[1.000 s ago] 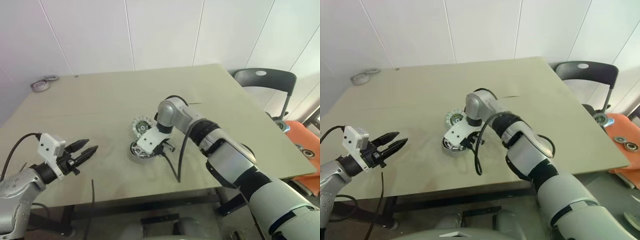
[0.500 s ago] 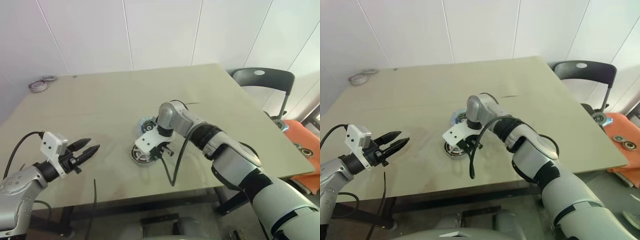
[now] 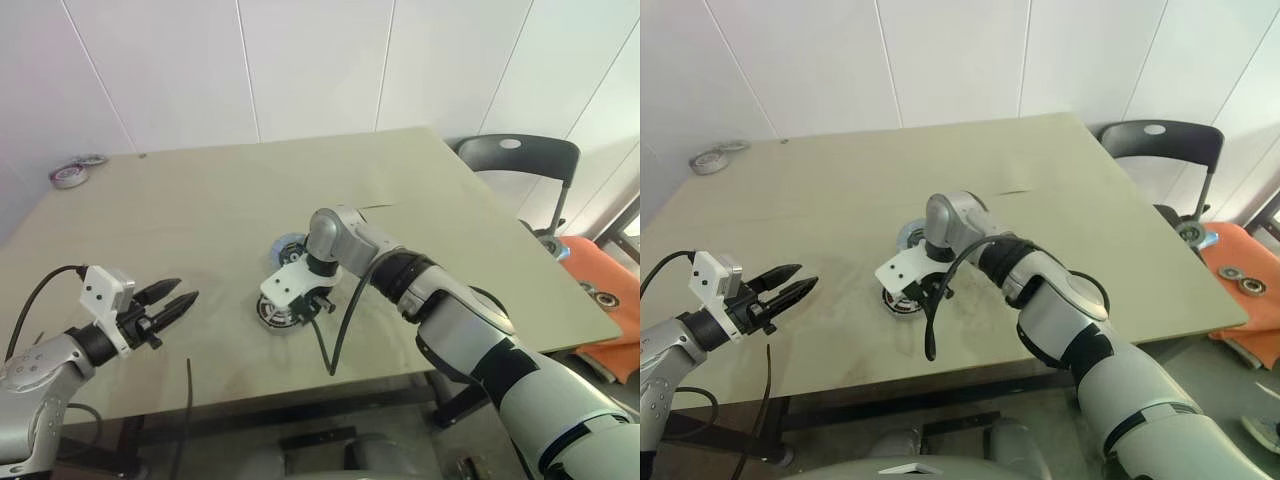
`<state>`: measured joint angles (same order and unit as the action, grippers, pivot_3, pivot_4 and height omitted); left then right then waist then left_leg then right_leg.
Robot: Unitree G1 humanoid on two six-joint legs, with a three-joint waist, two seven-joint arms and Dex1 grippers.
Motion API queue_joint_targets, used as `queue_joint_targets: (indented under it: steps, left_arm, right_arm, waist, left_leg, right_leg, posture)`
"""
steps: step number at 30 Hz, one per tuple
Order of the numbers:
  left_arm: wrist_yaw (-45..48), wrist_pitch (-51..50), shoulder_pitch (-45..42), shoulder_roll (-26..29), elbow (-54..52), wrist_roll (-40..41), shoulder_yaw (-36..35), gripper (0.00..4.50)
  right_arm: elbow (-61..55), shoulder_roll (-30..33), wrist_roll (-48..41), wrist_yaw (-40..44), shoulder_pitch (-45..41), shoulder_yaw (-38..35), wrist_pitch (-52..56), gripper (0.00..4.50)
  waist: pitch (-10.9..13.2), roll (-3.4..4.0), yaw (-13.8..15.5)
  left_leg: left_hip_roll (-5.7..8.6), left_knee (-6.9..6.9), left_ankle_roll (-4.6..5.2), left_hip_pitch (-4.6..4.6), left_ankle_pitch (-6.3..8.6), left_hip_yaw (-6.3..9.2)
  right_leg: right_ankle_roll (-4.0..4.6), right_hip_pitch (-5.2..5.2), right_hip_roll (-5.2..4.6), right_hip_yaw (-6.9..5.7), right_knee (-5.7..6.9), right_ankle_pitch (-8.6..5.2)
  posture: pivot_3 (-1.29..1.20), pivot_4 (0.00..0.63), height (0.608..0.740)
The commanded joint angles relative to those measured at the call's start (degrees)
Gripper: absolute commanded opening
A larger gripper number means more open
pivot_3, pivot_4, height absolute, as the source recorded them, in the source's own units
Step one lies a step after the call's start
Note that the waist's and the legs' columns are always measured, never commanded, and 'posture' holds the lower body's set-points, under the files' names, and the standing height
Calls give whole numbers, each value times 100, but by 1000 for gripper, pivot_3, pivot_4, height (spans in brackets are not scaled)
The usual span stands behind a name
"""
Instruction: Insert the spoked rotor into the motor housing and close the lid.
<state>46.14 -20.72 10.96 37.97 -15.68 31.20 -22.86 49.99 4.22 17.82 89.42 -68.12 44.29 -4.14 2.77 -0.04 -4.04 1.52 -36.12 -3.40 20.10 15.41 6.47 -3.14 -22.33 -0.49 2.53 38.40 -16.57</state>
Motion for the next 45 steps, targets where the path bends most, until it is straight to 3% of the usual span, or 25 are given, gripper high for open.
queue_joint_targets:
  steps: [1,10,16,26,45]
  left_arm:
    - [22,96,-94,65,-109,17,-96,2263]
    - [132,39,-167,140,-91,43,-81,2263]
    - [189,-4,-195,170,-144,40,-28,2263]
    - [268,-17,-298,204,-29,19,48,2263]
    - [226,19,-285,163,-8,5,68,2263]
  right_arm:
    - [-60,-100,-35,-215,-221,-320,39,1658]
    - [-628,50,-226,-112,-234,-719,-200,1658]
    - [-186,370,214,-1068,-374,-680,-1476,1658]
    - [-10,1167,1439,-2265,-188,25,-3893,1658]
    - [34,1039,1645,-2368,-191,92,-4280,1658]
  waist:
    - [0,1,-10]
    - [0,0,13]
    - [0,0,11]
    - [0,0,3]
    - [0,-1,17]
  left_leg:
    - [-1,0,0,-5,0,-2]
    - [4,1,-1,21,0,0]
    - [4,2,-1,24,0,0]
    - [3,5,-1,24,0,-3]
    - [2,2,0,19,0,-2]
  right_leg:
    - [3,0,0,0,2,2]
    - [2,-16,-9,-4,-12,3]
    - [2,-20,-8,-4,-12,3]
    - [2,-20,-7,-1,-15,3]
    - [3,-14,-7,-1,-13,3]
  posture:
    - [0,0,740]
    - [0,0,740]
    - [0,0,740]
    - [0,0,740]
    - [0,0,740]
